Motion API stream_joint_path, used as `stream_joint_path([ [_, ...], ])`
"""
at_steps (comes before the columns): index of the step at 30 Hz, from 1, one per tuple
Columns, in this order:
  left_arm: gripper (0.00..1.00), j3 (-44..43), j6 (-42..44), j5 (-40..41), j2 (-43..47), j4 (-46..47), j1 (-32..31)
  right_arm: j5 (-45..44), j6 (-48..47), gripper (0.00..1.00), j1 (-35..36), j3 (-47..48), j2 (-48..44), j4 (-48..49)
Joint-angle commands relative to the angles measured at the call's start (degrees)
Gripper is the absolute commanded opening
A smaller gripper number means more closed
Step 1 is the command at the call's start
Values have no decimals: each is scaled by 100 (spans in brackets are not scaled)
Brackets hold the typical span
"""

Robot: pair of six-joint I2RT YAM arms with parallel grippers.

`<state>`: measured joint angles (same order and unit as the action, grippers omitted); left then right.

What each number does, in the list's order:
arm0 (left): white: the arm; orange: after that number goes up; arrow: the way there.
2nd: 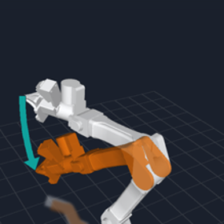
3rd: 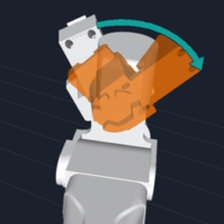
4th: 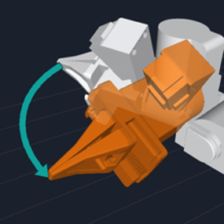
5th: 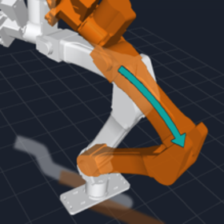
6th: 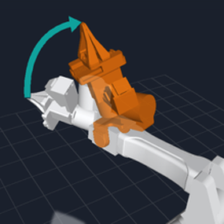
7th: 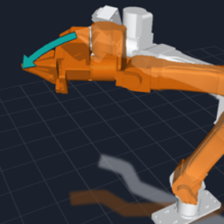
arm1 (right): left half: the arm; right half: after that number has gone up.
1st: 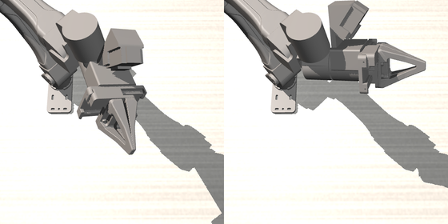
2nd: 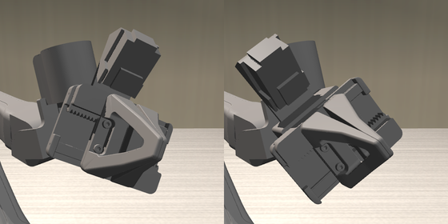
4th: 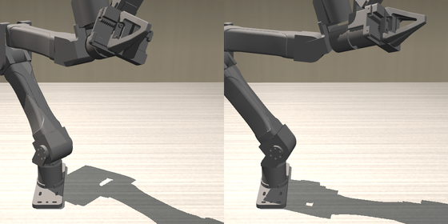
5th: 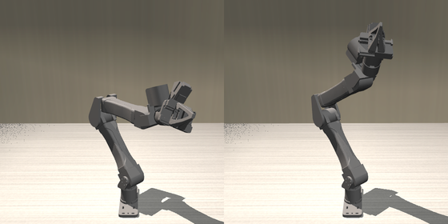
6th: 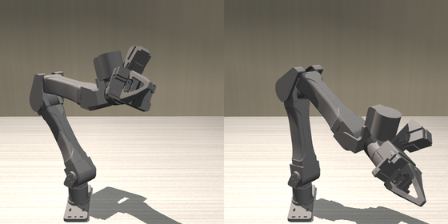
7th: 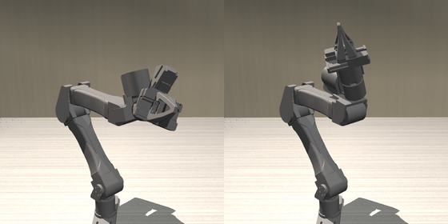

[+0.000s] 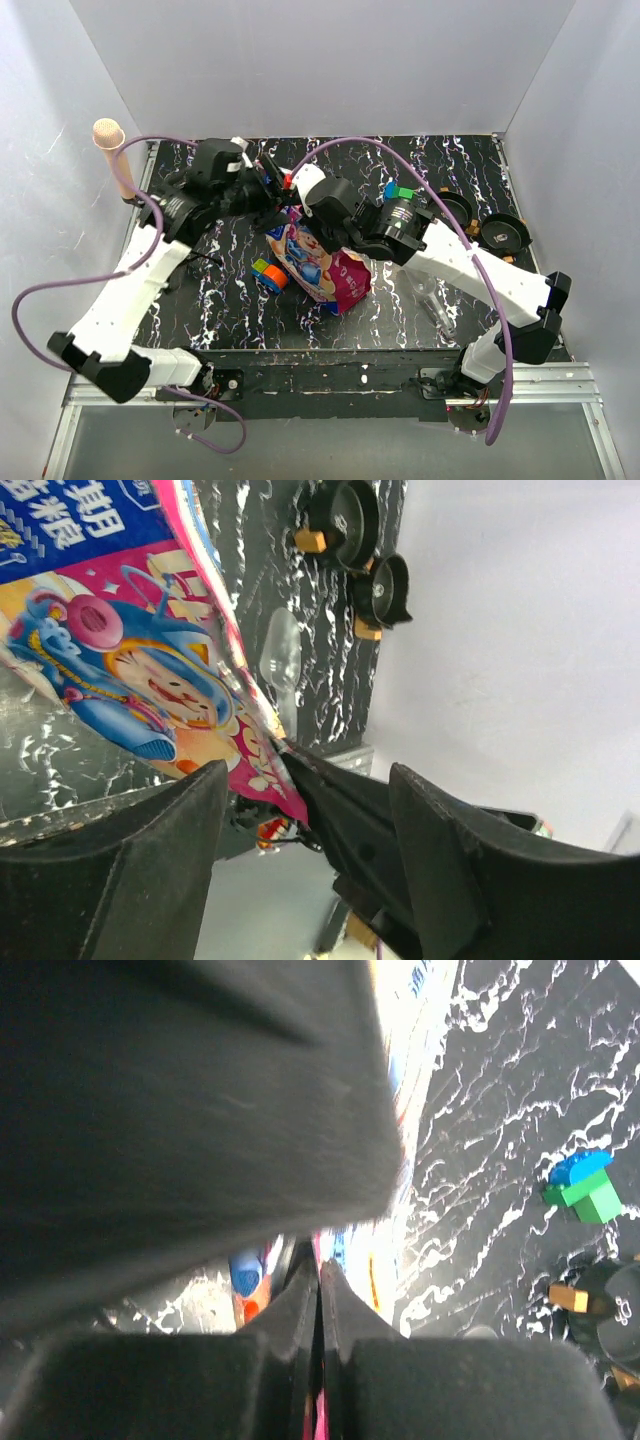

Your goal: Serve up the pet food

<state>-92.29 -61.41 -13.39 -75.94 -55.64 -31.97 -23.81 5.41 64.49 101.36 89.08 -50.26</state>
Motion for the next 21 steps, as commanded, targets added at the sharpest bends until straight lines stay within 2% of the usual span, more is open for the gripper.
stream_joint_path([
  [1,64,-132,24,407,712,-482,-20,87,39,2,-24,-99,-110,166],
  [7,43,211,-187,303,1142,-1037,-20,175,118,1,-24,-99,-119,218],
  [12,48,668,-381,-602,1012,-362,-38,272,162,1,-24,-125,-119,262],
  [15,47,782,-705,-569,923,-159,-82,272,188,1,-24,-143,-145,297],
  [19,49,1379,-1355,-542,1152,579,-99,298,215,1,-24,-160,-154,280],
  [21,44,1468,-1470,-516,1126,554,-117,333,250,1,-24,-161,-180,289],
])
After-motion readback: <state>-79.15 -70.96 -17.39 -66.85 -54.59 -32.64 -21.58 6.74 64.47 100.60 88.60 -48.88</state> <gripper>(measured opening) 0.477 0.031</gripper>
